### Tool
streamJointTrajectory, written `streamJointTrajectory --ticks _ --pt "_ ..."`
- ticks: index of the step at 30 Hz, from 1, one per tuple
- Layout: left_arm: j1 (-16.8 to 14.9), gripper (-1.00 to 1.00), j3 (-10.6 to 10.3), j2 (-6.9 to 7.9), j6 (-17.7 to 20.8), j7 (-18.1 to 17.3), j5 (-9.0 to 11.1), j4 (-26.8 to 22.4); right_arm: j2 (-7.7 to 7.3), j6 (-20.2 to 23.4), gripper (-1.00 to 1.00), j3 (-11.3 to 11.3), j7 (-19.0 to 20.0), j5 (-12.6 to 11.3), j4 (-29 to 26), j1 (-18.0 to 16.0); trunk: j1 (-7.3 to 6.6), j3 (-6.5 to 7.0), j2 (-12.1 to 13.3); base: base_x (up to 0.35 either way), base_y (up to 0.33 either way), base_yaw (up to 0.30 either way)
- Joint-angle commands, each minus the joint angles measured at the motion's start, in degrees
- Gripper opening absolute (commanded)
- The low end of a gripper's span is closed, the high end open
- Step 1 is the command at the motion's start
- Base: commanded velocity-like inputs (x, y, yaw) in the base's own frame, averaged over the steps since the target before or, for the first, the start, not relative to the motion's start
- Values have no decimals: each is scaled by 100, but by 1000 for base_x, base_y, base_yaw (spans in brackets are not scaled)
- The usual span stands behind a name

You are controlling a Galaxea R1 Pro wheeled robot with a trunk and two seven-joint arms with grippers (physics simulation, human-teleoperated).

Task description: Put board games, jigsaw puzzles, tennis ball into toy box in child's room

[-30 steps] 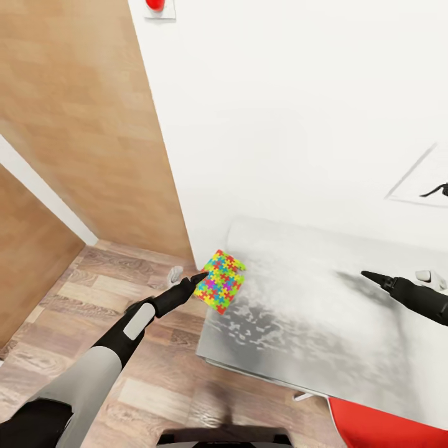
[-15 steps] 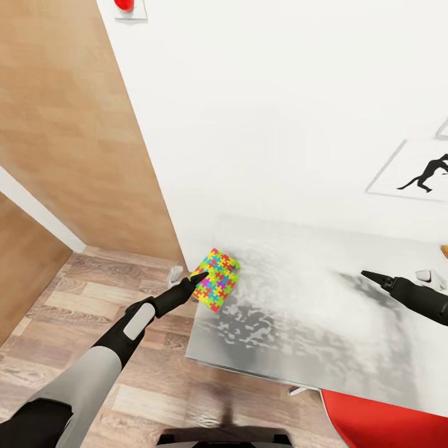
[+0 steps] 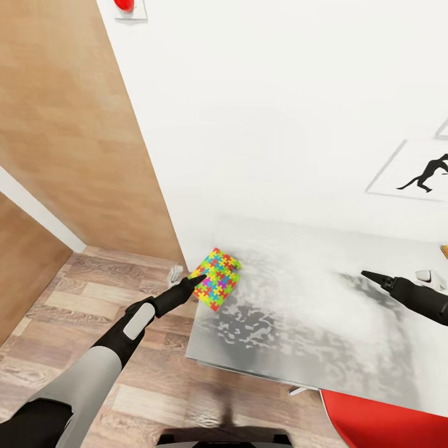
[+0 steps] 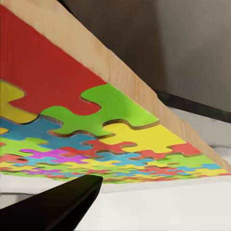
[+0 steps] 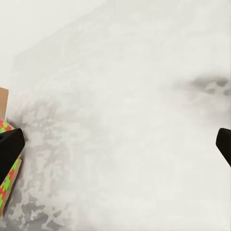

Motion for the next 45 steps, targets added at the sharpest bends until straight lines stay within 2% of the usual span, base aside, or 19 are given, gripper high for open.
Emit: streamJointTrajectory --ticks 1,25,33,39,45 --pt "-3 -100 -28 9 13 3 15 4 1 27 100 -8 59 56 -1 -5 3 -8 -9 0 0 -2" --pt "1 -100 -23 12 13 -14 37 -2 12 27 100 -3 58 56 -1 -5 3 -8 -9 0 0 0" --pt "22 -100 4 22 19 -203 42 -24 24 27 100 5 59 56 -1 -5 3 -8 -9 0 0 0" --pt "75 -100 11 28 24 -304 49 -235 29 27 100 10 57 52 -1 -5 3 -8 -9 0 0 0" --pt "298 -100 23 47 56 -332 82 -682 33 27 100 38 54 48 -1 -5 3 -8 -9 0 0 0"
